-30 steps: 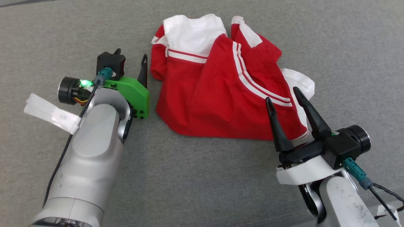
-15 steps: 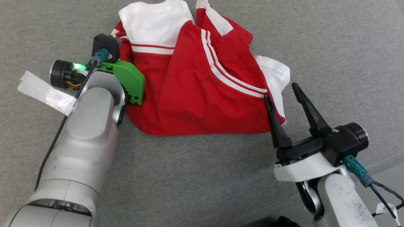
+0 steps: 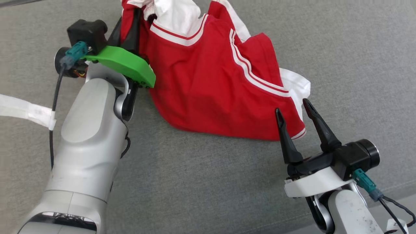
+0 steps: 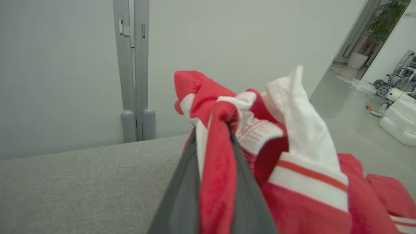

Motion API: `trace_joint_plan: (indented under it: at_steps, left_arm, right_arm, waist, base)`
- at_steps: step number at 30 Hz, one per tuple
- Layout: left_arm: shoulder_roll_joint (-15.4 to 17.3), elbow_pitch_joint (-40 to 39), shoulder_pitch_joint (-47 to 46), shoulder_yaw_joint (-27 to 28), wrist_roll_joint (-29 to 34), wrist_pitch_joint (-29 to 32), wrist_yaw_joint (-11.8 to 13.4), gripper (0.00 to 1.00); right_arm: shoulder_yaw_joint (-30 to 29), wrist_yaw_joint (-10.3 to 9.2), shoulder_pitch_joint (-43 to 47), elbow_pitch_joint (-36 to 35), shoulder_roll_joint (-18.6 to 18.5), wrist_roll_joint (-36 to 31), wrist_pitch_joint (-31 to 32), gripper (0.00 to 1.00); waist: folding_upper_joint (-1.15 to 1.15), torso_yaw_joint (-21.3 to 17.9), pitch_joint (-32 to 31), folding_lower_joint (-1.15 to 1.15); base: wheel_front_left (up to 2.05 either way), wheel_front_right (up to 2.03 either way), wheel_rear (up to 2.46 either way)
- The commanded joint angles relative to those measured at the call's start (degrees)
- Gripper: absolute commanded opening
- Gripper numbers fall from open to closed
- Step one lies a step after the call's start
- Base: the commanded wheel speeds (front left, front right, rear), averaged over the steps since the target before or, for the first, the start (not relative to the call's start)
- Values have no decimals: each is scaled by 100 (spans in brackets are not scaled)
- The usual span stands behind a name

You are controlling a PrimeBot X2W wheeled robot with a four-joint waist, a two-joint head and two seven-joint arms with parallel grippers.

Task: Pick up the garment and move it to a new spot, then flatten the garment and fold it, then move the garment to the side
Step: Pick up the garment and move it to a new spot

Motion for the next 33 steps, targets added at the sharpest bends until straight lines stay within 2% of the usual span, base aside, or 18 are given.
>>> trace_joint_plan:
  at_steps: [1,4,9,15,21,26,33]
  left_arm:
    - [24,-231,101,80,-182,-44,-13,0]
    - [44,-742,250,190,-534,120,-37,0]
    - [350,-1855,569,467,-979,620,-11,0]
    - [1032,-2999,1141,914,-1032,1080,429,0]
    - [1747,-3729,1721,1476,-851,1179,884,0]
    - [2083,-4046,2099,1982,-981,1196,1114,0]
    - [1934,-3465,2512,2061,-1210,1116,1050,0]
  right_arm:
    - [12,-10,103,18,-10,-40,-3,100]
    - [0,-10,214,37,-74,-78,-3,100]
    - [36,-10,337,53,-131,-95,-3,100]
    - [93,-10,374,59,-137,-97,-3,100]
    - [106,-10,484,73,-214,-107,-3,100]
    - [92,-10,505,50,-313,-113,-3,100]
    - [166,-10,436,18,-451,-127,-3,100]
  waist:
    - [0,611,-524,0]
    - [0,926,-679,0]
    - [0,1382,-883,0]
    - [0,1668,-1012,0]
    - [0,1840,-1033,0]
    - [0,1990,-981,0]
    - [0,2191,-822,0]
  base:
    - [0,0,0]
    - [0,0,0]
    - [0,0,0]
    - [0,0,0]
    - [0,0,0]
    - [0,0,0]
    - [0,0,0]
